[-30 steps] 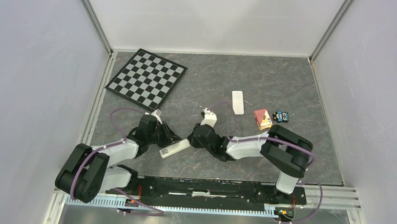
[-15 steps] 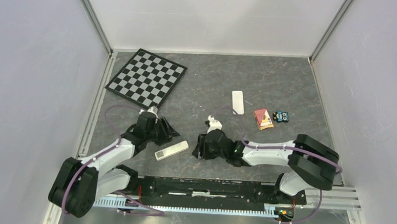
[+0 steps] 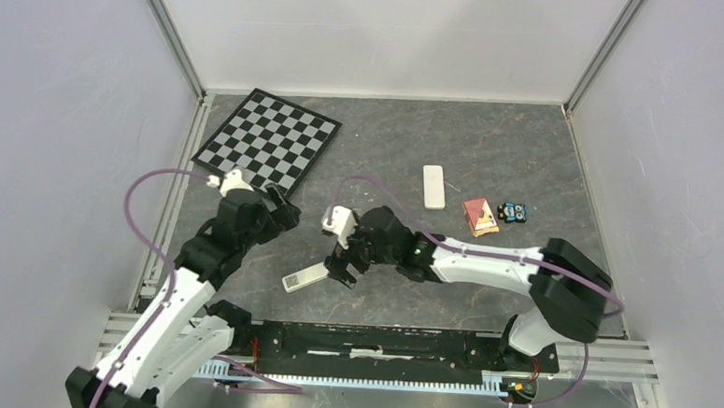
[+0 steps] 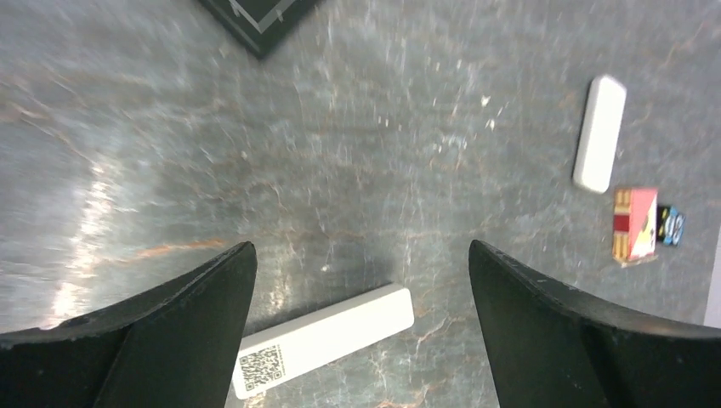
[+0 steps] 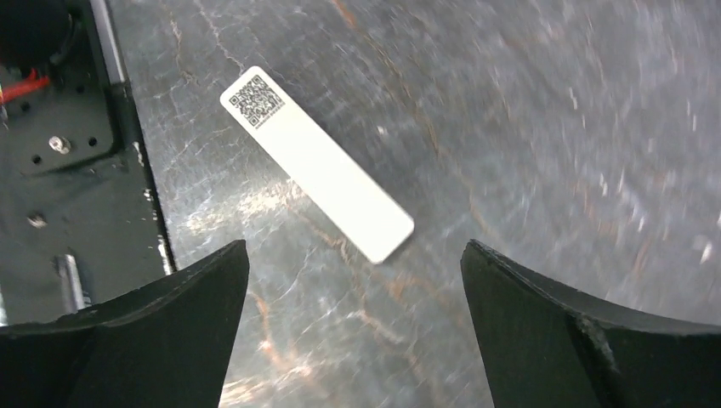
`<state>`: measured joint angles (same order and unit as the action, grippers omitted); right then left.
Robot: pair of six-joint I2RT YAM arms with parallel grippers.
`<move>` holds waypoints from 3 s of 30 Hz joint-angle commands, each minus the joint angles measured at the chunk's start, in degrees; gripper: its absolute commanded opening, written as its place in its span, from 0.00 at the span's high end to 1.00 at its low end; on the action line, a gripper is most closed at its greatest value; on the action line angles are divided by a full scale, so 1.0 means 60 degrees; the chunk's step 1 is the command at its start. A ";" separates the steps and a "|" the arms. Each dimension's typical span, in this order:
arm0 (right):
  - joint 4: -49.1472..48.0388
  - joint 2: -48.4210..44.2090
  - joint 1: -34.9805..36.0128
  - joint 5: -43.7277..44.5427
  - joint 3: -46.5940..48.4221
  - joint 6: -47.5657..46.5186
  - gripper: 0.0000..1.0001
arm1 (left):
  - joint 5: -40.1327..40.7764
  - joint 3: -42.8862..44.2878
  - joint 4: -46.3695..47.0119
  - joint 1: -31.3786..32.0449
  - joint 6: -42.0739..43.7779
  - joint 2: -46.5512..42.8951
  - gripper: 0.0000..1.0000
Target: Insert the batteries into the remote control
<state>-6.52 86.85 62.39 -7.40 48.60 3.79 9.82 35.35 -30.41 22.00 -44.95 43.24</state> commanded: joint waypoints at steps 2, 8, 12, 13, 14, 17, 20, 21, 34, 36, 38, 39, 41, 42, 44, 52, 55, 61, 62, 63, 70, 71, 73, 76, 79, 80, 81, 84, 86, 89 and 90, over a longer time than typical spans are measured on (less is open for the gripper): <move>0.1059 0.1790 0.0120 -0.1588 0.1775 -0.4451 0.02 | 0.2267 0.1709 -0.2146 -0.0029 0.0920 -0.1008 0.00; 0.0916 0.2897 0.0383 -0.1488 0.2323 -0.5478 0.04 | 0.3537 0.2584 -0.3086 -0.0031 0.1025 -0.1899 0.00; 0.0957 0.3449 0.0382 -0.1742 0.2797 -0.5553 0.07 | 0.3826 0.2359 -0.3003 -0.0026 0.0952 -0.2683 0.00; 0.0997 0.3581 0.0390 -0.1716 0.2955 -0.5568 0.09 | 0.3832 0.2335 -0.2999 -0.0033 0.0928 -0.2823 0.00; 0.1050 0.3748 0.0370 -0.1677 0.3096 -0.5526 0.11 | 0.3841 0.2313 -0.2998 -0.0034 0.0918 -0.2951 0.00; 0.1504 0.4352 0.0341 -0.1451 0.3713 -0.5440 0.18 | 0.3845 0.2332 -0.3004 -0.0033 0.1065 -0.3147 0.00; 0.1758 0.4829 0.0282 -0.1296 0.4192 -0.5292 0.29 | 0.3786 0.2380 -0.3002 -0.0026 0.1264 -0.3228 0.00; 0.1876 0.4933 0.0254 -0.1316 0.4375 -0.5202 0.34 | 0.3772 0.2384 -0.3002 -0.0025 0.1328 -0.3242 0.00; -0.1316 0.2540 -0.1037 0.4022 0.1835 -0.0659 0.85 | 0.3105 0.1950 -0.2665 -0.0028 0.1963 -0.3149 0.00; -0.0954 0.2315 -0.1402 0.5181 0.1712 0.0333 0.84 | 0.2941 0.1915 -0.2664 -0.0028 0.1905 -0.3045 0.00; -0.0501 0.2225 -0.1864 0.6281 0.1621 0.1290 0.83 | 0.2701 0.1880 -0.2647 -0.0033 0.1829 -0.2962 0.00; -0.0196 0.2245 -0.2080 0.6555 0.1633 0.1713 0.82 | 0.2568 0.1859 -0.2602 -0.0028 0.1799 -0.2907 0.00; 0.0337 0.2411 -0.2552 0.6769 0.1731 0.2527 0.79 | 0.2243 0.1815 -0.2501 -0.0029 0.1779 -0.2807 0.00; 0.0502 0.2512 -0.2766 0.6749 0.1775 0.2815 0.79 | 0.2106 0.1802 -0.2475 -0.0034 0.1784 -0.2771 0.00; 0.0579 0.2717 -0.3018 0.6539 0.1855 0.2978 0.77 | 0.1634 0.1787 -0.2400 -0.0033 0.1914 -0.2710 0.00; 0.1029 0.3743 -0.3495 0.5800 0.2735 0.2953 0.71 | 0.0272 0.1584 -0.1948 -0.0022 0.2069 -0.2605 0.00; 0.1574 0.3996 -0.3514 0.5833 0.3081 0.3104 0.52 | 0.0149 0.1668 -0.2104 -0.0033 0.1965 -0.2345 0.00; 0.1494 0.2962 -0.3558 0.4945 0.2778 0.2942 0.28 | 0.0264 0.2424 -0.3076 -0.0023 0.1856 -0.1847 0.00; 0.1517 0.2638 -0.3563 0.4815 0.2714 0.2879 0.25 | 0.0350 0.2578 -0.3236 -0.0033 0.1857 -0.1878 0.00; 0.1558 0.2246 -0.3550 0.4743 0.2591 0.2806 0.23 | 0.0418 0.2714 -0.3437 -0.0033 0.1872 -0.1913 0.00; 0.2505 -0.1324 -0.3587 0.5231 0.0828 0.2607 0.13 | 0.0441 0.3990 -0.4864 -0.0033 0.2190 -0.2450 0.00; 0.2804 -0.1993 -0.3602 0.5387 0.0633 0.2593 0.12 | 0.0528 0.4303 -0.5214 -0.0030 0.2089 -0.2505 0.00; 0.3577 -0.3355 -0.3616 0.5909 0.0167 0.2532 0.07 | 0.0566 0.4749 -0.5637 -0.0029 0.1970 -0.2705 0.00; 0.4676 -0.5386 -0.3631 0.6934 -0.0170 0.2518 0.02 | 0.0564 0.5180 -0.5868 -0.0033 0.1906 -0.3109 0.00; 0.5795 -0.7100 -0.3631 0.8063 0.0084 0.2675 0.02 | 0.0618 0.5562 -0.6008 -0.0026 0.1923 -0.3571 0.00; 0.6076 -0.7550 -0.3631 0.8380 0.0236 0.2742 0.02 | 0.0686 0.5728 -0.6115 -0.0037 0.1935 -0.3695 0.00; 0.6336 -0.8065 -0.3639 0.8681 0.0417 0.2748 0.02 | 0.0773 0.5901 -0.6218 -0.0044 0.1967 -0.3782 0.00; 0.6642 -0.9246 -0.3636 0.9166 0.0939 0.2406 0.02 | 0.1089 0.6403 -0.6487 -0.0036 0.2020 -0.4097 0.00; 0.6796 -0.9744 -0.3633 0.9344 0.1360 0.2204 0.02 | 0.1113 0.6817 -0.6697 -0.0037 0.1951 -0.4177 0.00; 0.7354 -1.0045 -0.3631 0.9543 0.2506 0.2169 0.02 | 0.0869 0.7514 -0.7051 -0.0044 0.1692 -0.4073 0.00; 0.7563 -1.0049 -0.3638 0.9544 0.2917 0.2166 0.02 | 0.0804 0.7655 -0.7143 -0.0048 0.1642 -0.4044 0.00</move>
<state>33.36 27.40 40.71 45.63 57.52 18.13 14.92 76.86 -70.04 21.93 -34.65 18.52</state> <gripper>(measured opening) 0.979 0.993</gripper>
